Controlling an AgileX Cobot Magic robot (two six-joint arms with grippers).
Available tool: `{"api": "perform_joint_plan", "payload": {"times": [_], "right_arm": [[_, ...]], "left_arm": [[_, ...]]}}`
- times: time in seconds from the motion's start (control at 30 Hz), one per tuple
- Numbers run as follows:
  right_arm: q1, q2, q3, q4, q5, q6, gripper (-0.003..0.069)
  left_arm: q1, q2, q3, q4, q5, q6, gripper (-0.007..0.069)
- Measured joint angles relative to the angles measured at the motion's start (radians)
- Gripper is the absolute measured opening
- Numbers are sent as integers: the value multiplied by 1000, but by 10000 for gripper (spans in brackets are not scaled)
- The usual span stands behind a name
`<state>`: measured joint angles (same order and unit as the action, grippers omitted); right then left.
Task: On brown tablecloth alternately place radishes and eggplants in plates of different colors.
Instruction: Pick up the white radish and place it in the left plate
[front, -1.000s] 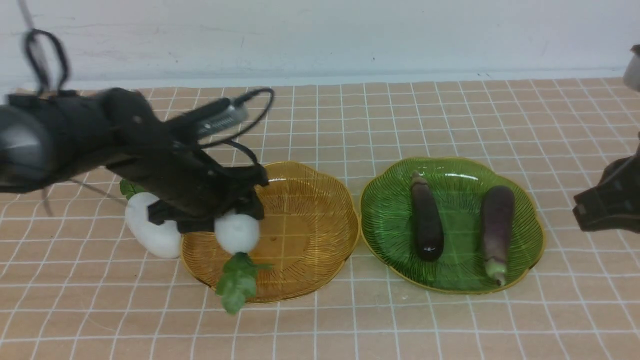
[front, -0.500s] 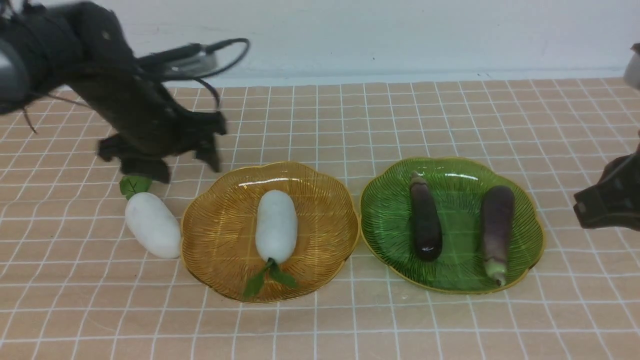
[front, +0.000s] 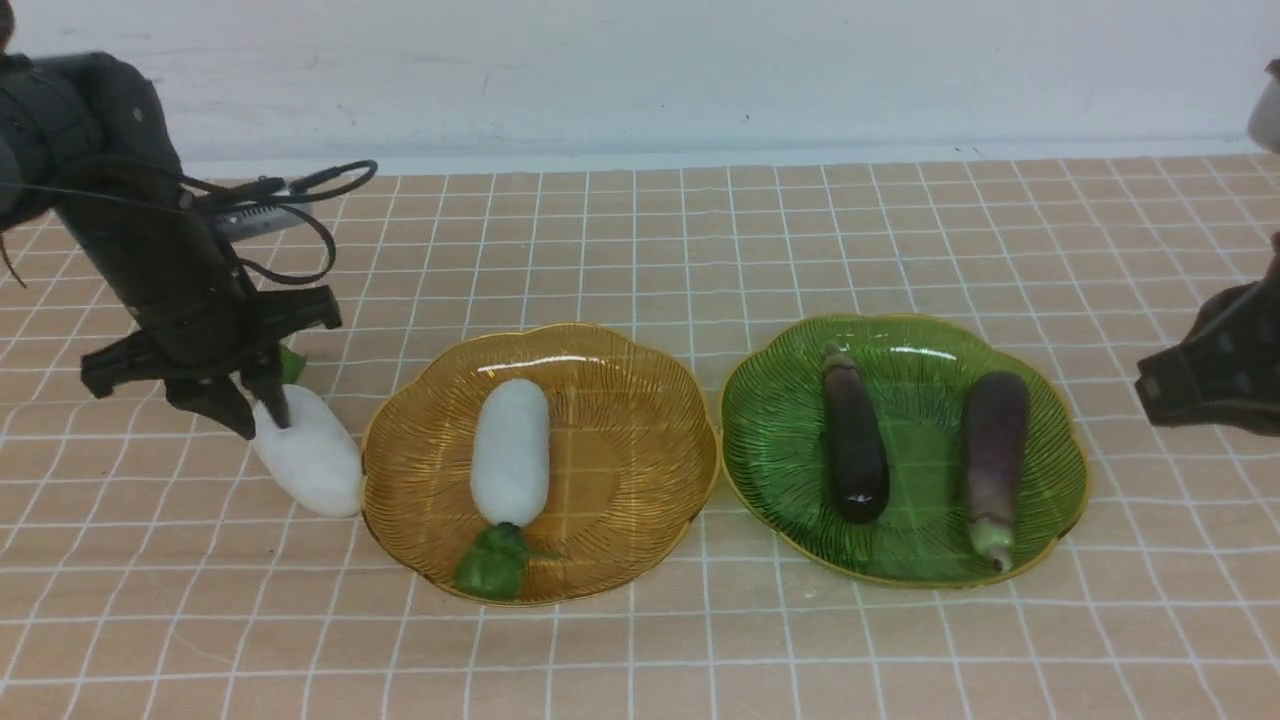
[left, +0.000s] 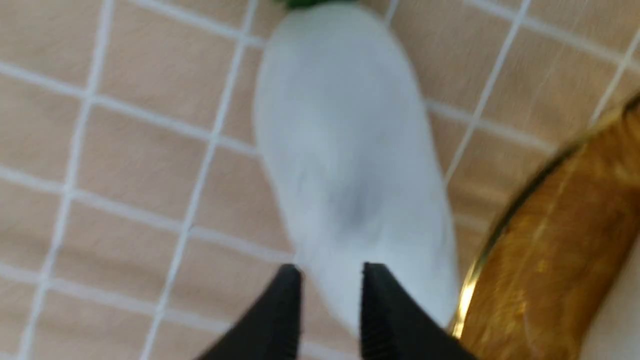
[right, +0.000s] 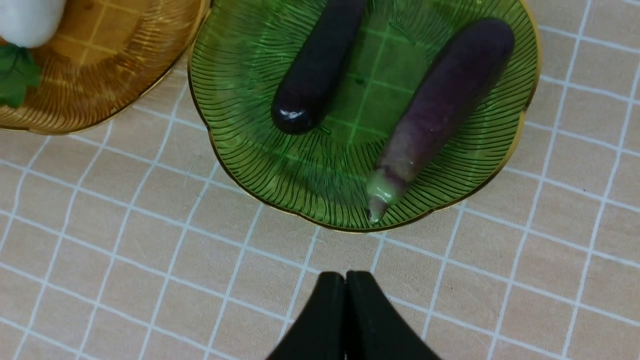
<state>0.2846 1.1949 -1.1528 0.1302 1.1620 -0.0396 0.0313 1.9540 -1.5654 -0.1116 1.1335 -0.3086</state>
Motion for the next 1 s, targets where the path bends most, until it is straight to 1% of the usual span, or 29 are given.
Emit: {"api": "perform_joint_plan", "payload": {"times": [0.1, 0.13, 0.17, 0.2, 0.23, 0.3, 0.37, 0.43, 0.5, 0.53, 0.63, 0.67, 0.73, 0.77, 0.87, 0.9, 1.0], "right_arm": [[0, 0, 0, 0, -1, 0, -15], [0, 0, 0, 0, -1, 0, -15], [0, 0, 0, 0, -1, 0, -15], [0, 0, 0, 0, -1, 0, -15], [0, 0, 0, 0, -1, 0, -15], [0, 0, 0, 0, -1, 0, -15], [0, 0, 0, 0, -1, 0, -15], [0, 0, 0, 0, -2, 0, -15], [0, 0, 0, 0, -2, 0, -15], [0, 0, 0, 0, -3, 0, -15], [0, 0, 0, 0, -5, 0, -15], [0, 0, 0, 1, -5, 0, -15], [0, 0, 0, 1, -5, 0, -15], [0, 0, 0, -1, -5, 0, -15], [0, 0, 0, -2, -5, 0, -15], [0, 0, 0, -2, -4, 0, -15], [0, 0, 0, -2, 6, 0, -15]], "left_arm": [[-1, 37, 0, -13, -64, -27, 281], [-1, 49, 0, -15, -93, -34, 359], [-1, 52, 0, -15, -98, -35, 382], [-1, 67, 0, -15, -132, -42, 472], [-1, 80, 0, -16, -152, -44, 545], [-1, 99, 0, -18, -170, -46, 631], [-1, 121, 0, -18, -174, -48, 676], [-1, 140, 0, -33, -158, -49, 677], [-1, 148, -1, -45, -136, -47, 640], [-1, 149, -1, -47, -131, -45, 612], [-1, 153, -46, -52, -66, -12, 459], [0, 153, -71, -52, -42, 1, 432], [-1, 147, -130, -53, 16, 35, 401], [-3, 141, -185, -56, 48, 59, 395], [-23, 120, -244, -60, 65, 96, 395], [-65, 98, -255, -57, 67, 114, 395], [-145, 101, -250, -52, 81, 119, 395]]}}
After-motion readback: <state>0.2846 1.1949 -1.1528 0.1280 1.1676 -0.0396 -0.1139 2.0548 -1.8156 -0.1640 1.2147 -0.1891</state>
